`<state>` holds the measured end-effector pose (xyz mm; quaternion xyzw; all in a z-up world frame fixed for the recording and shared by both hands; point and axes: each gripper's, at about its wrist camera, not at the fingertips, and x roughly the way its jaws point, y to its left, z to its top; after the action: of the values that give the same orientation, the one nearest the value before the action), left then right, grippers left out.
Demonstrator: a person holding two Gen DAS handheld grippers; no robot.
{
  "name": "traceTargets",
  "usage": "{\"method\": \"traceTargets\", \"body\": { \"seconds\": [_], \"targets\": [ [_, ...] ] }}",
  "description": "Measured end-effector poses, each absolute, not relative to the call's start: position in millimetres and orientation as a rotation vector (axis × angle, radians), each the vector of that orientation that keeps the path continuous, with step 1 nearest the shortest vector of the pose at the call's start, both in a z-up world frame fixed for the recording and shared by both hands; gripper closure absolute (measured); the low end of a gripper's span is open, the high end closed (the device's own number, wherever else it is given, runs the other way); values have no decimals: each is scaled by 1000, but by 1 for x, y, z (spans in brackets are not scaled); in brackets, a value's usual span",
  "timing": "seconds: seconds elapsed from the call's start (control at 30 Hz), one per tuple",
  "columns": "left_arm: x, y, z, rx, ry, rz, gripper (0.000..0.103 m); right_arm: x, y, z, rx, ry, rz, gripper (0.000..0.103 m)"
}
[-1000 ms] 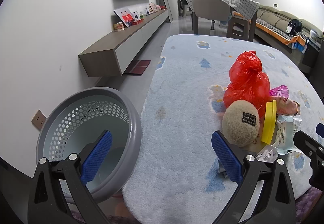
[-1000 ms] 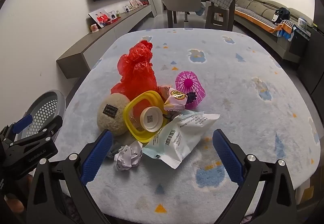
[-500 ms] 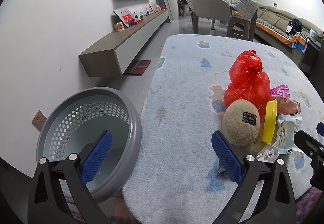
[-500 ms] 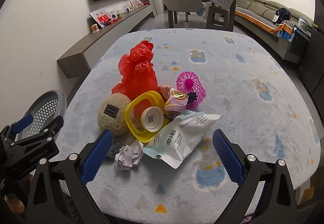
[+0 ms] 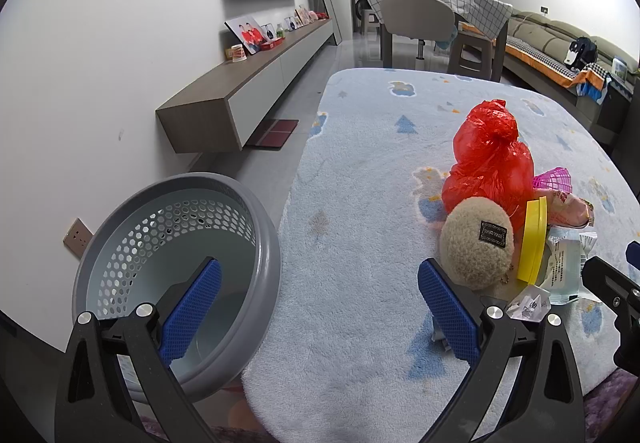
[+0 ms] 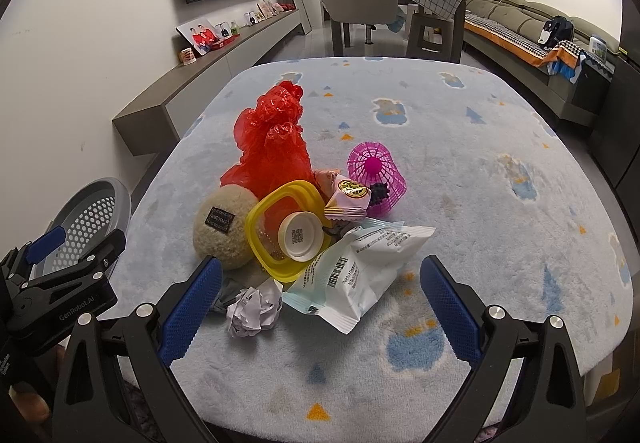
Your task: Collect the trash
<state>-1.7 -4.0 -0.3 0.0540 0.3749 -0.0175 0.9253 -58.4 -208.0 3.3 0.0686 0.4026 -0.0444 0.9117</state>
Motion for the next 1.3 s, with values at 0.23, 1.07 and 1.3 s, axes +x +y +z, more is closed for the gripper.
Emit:
{"method": "traceTargets", "body": {
  "seconds": [0.23,1.07,1.3],
  "targets": [
    [-3,-5,0,113,769,-37,6,-59,-208,3,142,829,-94,8],
    [-4,-7,-3,119,772,-38,6,-60,-210,3,143,826,-94,8],
    [-5,-8,-4,121,770,-38,6,-60,-211,2,143,827,-95,8]
  ]
}}
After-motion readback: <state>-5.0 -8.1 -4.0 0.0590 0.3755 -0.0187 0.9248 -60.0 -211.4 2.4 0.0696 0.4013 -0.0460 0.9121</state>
